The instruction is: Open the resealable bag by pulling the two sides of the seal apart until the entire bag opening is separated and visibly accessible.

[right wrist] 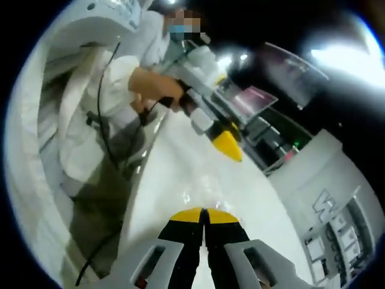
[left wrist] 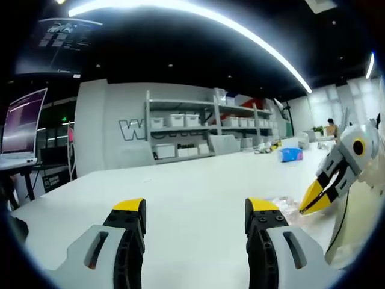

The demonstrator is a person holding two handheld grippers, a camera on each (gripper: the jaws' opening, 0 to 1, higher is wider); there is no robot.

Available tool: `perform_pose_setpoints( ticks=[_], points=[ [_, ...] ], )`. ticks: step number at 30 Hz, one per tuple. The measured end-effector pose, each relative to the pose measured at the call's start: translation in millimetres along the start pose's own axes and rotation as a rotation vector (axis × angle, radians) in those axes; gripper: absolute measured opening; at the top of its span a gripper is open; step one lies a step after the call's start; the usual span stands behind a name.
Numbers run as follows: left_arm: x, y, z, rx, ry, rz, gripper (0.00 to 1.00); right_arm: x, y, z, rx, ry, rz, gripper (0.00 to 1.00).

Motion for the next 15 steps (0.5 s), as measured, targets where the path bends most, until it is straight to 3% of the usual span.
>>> perform_pose_setpoints(
  ticks=[8,10,15],
  points=[
    [-1.7,-6.3,-0.4,-0.02,0.005,0.005,0.64,-0.4,2.8,6.8,-0.039,0.039,-0.125,0.0],
    [-1.7,-8.4,-0.4,-0.025,0.004,0.003,0.64,-3.9,4.6,8.0,-0.018,0.061,-0.142,0.0],
    [-2.6,-11.2,1.3,-0.031,0.004,0.003,0.64,-6.2,4.9,20.8,-0.039,0.045,-0.204,0.0]
  ],
)
Point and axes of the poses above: the point that each gripper's makers call its tool centre point, and the gripper's own axes: z roughly backward along the fingers, y roughly to its left, x roughly out of its top, the point moved 8 cm from there along z, roughly backward along the fingers, and after that the axes turned 3 degrees about -x, right-handed, at the moved point
